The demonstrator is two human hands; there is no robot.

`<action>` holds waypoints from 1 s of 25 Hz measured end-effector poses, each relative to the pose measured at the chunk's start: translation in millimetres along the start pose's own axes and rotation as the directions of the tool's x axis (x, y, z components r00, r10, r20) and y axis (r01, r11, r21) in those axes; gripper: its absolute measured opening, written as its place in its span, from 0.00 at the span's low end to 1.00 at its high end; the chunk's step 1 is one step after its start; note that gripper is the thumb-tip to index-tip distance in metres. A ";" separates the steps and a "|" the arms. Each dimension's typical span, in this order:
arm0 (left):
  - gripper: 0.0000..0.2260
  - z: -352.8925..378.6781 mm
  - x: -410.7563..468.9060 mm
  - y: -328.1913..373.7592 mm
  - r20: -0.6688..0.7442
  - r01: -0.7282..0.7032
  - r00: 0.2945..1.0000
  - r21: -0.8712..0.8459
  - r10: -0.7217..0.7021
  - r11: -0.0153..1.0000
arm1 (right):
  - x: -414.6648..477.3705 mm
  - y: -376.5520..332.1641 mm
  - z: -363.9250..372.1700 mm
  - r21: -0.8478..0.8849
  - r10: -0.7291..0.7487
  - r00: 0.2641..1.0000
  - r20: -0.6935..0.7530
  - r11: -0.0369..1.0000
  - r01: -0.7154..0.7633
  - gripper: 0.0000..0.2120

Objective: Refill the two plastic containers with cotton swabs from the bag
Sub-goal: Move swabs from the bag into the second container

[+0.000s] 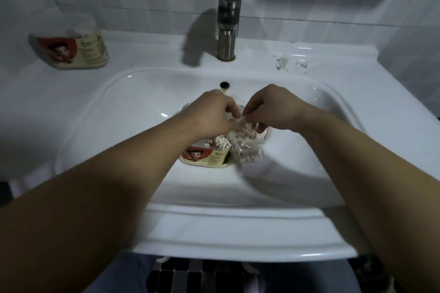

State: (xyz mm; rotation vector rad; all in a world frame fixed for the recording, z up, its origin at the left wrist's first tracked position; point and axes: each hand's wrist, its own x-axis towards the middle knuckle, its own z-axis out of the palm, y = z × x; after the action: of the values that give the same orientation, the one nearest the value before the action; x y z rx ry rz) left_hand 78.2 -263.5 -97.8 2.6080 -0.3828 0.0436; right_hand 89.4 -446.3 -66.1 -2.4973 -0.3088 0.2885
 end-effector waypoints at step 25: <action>0.11 8.6 -2.1 16.6 0.084 -0.013 0.996 -0.289 0.039 0.957 | 3.2 -0.8 -13.5 0.336 -0.134 0.981 -0.139 0.926 0.174 0.05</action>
State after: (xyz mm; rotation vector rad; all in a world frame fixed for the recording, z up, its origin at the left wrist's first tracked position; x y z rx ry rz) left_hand 71.2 -281.0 -97.7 2.3213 -0.4213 -0.1121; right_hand 96.0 -452.0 -55.3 -2.1176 -0.3716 0.1218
